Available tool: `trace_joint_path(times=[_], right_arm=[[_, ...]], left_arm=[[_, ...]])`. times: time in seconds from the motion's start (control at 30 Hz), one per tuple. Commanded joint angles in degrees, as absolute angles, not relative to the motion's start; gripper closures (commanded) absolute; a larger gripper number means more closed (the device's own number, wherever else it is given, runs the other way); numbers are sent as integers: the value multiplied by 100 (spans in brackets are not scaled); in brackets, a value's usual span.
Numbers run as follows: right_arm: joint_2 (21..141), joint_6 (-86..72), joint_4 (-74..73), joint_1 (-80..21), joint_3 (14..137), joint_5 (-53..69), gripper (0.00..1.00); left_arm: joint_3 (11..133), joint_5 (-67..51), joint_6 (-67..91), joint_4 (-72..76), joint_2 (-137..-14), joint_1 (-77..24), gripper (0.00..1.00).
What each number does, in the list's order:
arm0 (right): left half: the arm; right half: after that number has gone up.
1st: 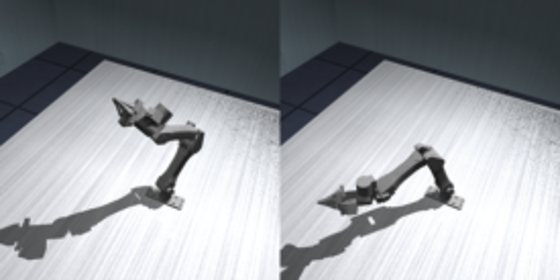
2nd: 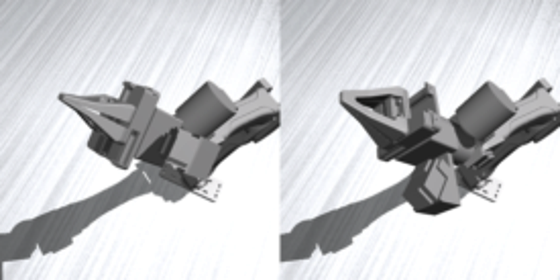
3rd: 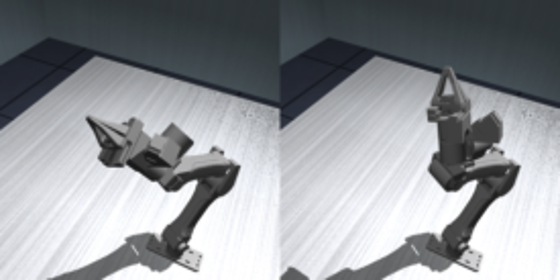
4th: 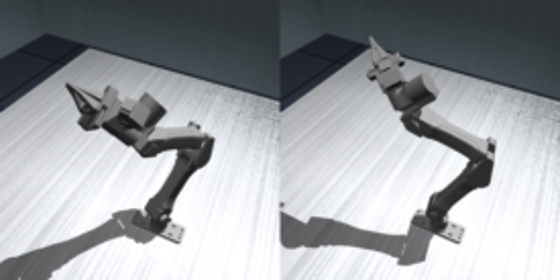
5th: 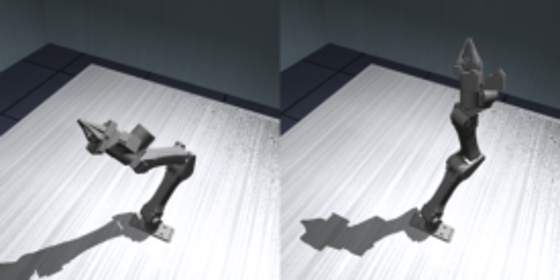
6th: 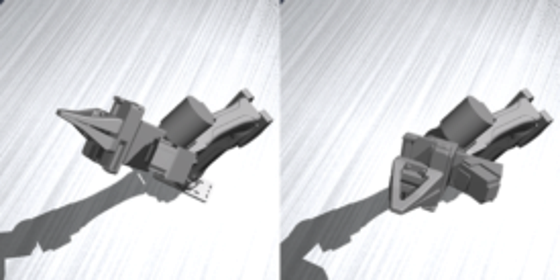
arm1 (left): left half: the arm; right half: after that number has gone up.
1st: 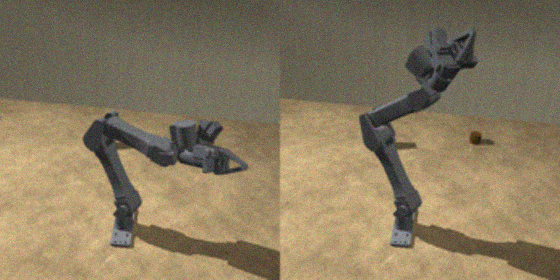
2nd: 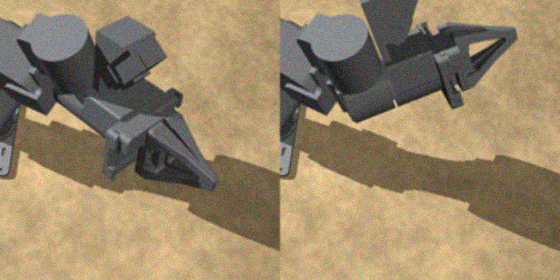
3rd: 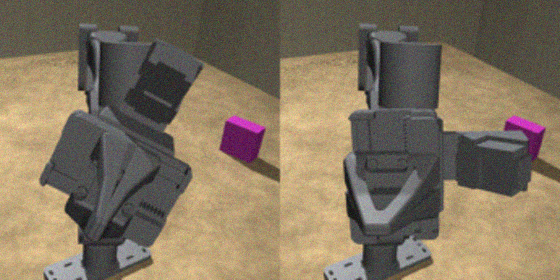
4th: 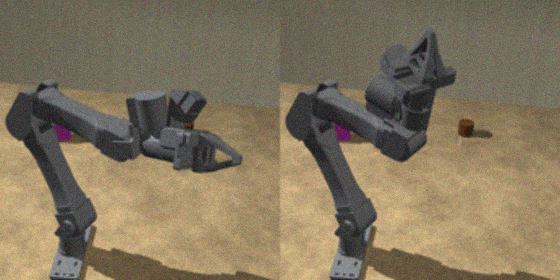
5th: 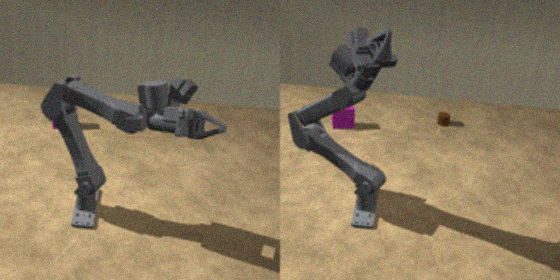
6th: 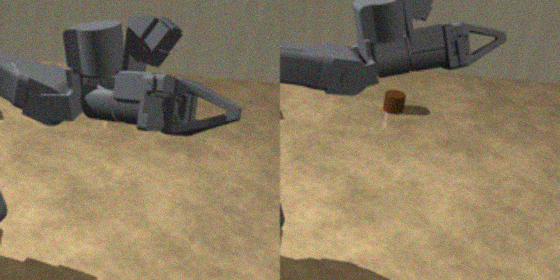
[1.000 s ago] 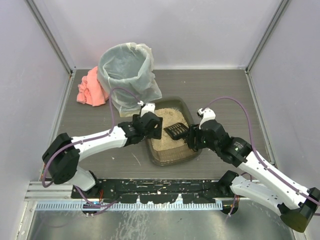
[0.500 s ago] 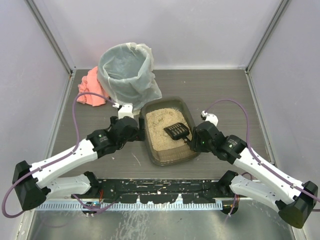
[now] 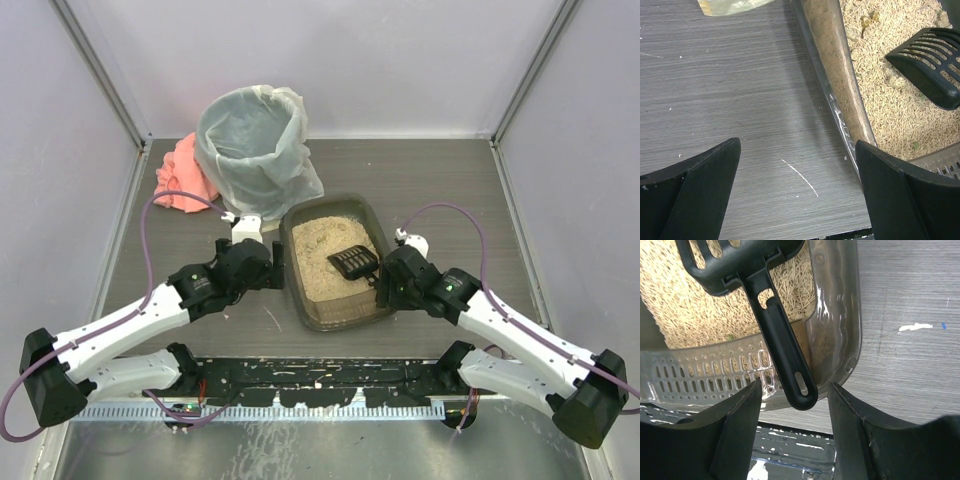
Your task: Clean the litter box
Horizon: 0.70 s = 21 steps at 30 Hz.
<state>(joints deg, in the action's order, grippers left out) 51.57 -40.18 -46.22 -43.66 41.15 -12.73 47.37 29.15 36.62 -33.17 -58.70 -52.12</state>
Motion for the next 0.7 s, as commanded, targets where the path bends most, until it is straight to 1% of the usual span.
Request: trace_joint_path(times=[0.0, 0.07, 0.2, 0.4, 0.47, 0.67], right_arm=[[5470, -3740, -4580, -4418, 4355, -1109, 40], [5545, -3718, -4607, -4447, 4401, -1110, 42], [5588, -3728, -4627, -4511, 4437, -1124, 50], [5546, -3698, -4578, -4561, 4520, -1044, 69], [5463, -3676, -4540, -4568, 4568, -943, 74], [5271, -3655, -4517, -4568, 4737, -756, 80]], left_arm=[[4727, 2900, 3641, -3180, -5803, -5227, 1], [4721, 2908, 3639, -3193, -5791, -5221, 1], [4693, 2921, 3639, -3191, -5747, -5221, 1], [4702, 2897, 3555, -3195, -5712, -5221, 0], [4723, 2917, 3417, -3146, -5656, -5221, 0], [4788, 3015, 2646, -2475, -5310, -5221, 1]])
